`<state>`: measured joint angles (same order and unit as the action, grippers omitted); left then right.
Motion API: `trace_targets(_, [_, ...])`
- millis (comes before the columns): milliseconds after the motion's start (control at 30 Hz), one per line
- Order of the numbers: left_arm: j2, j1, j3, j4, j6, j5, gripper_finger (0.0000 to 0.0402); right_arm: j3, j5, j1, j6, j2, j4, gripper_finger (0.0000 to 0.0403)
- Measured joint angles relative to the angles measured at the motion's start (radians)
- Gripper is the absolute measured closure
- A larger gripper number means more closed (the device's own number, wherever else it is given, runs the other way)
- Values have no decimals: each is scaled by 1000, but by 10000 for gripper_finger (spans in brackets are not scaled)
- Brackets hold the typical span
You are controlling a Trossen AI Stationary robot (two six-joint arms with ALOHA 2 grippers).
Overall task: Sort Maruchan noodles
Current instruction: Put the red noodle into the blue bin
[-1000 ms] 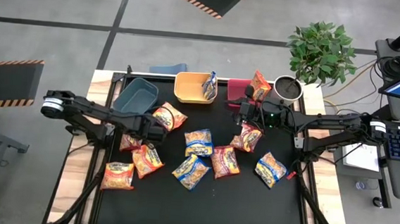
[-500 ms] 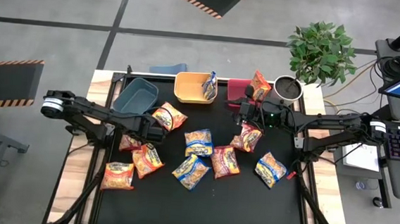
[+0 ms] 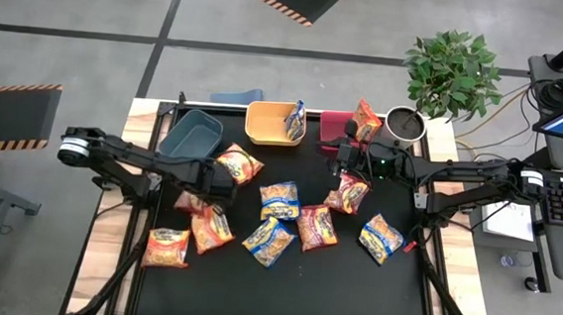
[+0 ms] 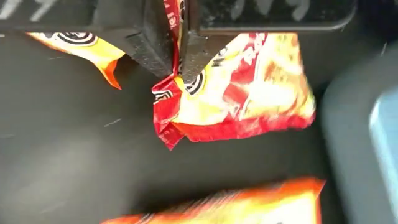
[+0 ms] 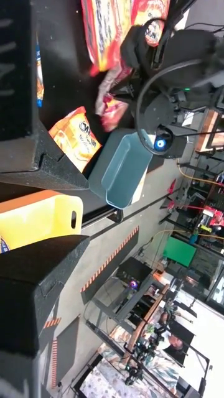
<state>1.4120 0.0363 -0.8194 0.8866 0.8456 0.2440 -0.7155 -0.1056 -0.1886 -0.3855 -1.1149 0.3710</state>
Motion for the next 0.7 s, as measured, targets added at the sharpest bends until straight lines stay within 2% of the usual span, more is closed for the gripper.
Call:
trace_targets(133, [0, 9, -54, -164, -223, -1, 400, 0, 0, 0, 0, 0, 0, 287])
trace_targets(267, [0, 15, -71, -310, -358, -18, 400, 0, 0, 0, 0, 0, 0, 287])
trace_targets(467, [0, 15, -70, -328, -384, -62, 387, 0, 0, 0, 0, 0, -5, 287])
trace_targets(600, [-6, 14, -71, -328, -406, -138, 365, 0, 0, 0, 0, 0, -6, 287])
trace_targets(700, [-15, 15, -77, -328, -448, -154, 344, 0, 0, 0, 0, 0, -6, 287])
